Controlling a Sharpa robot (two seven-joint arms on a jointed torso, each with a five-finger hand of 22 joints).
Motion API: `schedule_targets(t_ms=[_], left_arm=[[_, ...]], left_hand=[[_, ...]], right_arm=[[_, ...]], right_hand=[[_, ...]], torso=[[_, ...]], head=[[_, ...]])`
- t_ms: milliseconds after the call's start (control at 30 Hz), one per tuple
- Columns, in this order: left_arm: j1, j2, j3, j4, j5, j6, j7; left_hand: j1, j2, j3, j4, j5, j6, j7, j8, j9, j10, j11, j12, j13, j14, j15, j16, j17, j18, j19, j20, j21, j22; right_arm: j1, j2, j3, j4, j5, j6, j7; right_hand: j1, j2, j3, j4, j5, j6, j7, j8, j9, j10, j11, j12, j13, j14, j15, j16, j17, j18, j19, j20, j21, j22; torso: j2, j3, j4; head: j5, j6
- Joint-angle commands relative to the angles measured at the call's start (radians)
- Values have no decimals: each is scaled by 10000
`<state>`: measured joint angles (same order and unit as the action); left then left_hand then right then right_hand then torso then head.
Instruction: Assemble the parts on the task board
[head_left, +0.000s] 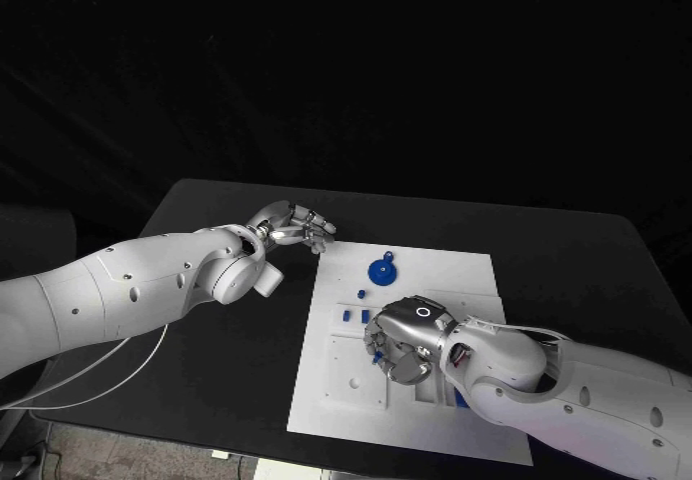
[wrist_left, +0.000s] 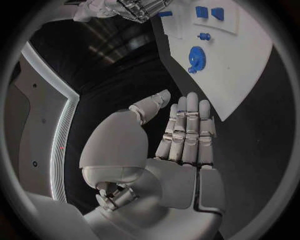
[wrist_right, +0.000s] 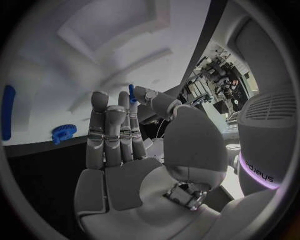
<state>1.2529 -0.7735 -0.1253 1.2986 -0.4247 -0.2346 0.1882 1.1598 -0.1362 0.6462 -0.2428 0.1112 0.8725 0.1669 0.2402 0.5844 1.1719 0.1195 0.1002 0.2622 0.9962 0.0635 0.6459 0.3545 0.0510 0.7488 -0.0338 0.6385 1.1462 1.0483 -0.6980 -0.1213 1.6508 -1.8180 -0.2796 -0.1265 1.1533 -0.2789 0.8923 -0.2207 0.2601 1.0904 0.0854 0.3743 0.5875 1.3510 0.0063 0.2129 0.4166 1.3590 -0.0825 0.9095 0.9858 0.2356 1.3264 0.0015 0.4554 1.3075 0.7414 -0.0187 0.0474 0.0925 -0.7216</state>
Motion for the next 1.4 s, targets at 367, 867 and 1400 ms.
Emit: schedule_targets(t_ms=[367,867,1400], left_arm=[[-1,25,5,-3,9,76,39],[-1,27,5,-8,9,80,35],[-2,21,5,-4,9,77,30]], left_hand=[[32,24,-39,45,28,-68,1,45,-15,-78,26,-60,-15,32,68,-96,41,-9,-42,44,-50,22],[36,23,-39,47,25,-73,2,47,-17,-81,28,-65,-17,30,70,-113,61,-9,-45,46,-58,27],[39,26,-39,49,24,-76,3,49,-19,-84,29,-69,-19,29,72,-128,78,-9,-46,47,-65,32]], right_arm=[[-11,8,0,-1,-121,237,6],[-25,69,-7,-44,-176,360,-45],[-27,143,-64,-158,-72,802,3]], right_hand=[[-30,86,-40,16,33,-15,-36,43,21,68,14,70,32,-189,-190,79,-21,262,44,-38,40,198],[-34,91,-43,14,37,-16,-35,37,31,66,14,67,42,-191,-191,85,-27,262,44,-36,43,198],[-130,85,-116,13,250,-36,-24,-16,83,14,31,14,84,-233,-174,114,-74,262,-6,2,42,198]], torso=[[-2,-7,5],[-4,-8,7],[0,-5,-1]], head=[[-6,-13],[-6,-58],[1,-65]])
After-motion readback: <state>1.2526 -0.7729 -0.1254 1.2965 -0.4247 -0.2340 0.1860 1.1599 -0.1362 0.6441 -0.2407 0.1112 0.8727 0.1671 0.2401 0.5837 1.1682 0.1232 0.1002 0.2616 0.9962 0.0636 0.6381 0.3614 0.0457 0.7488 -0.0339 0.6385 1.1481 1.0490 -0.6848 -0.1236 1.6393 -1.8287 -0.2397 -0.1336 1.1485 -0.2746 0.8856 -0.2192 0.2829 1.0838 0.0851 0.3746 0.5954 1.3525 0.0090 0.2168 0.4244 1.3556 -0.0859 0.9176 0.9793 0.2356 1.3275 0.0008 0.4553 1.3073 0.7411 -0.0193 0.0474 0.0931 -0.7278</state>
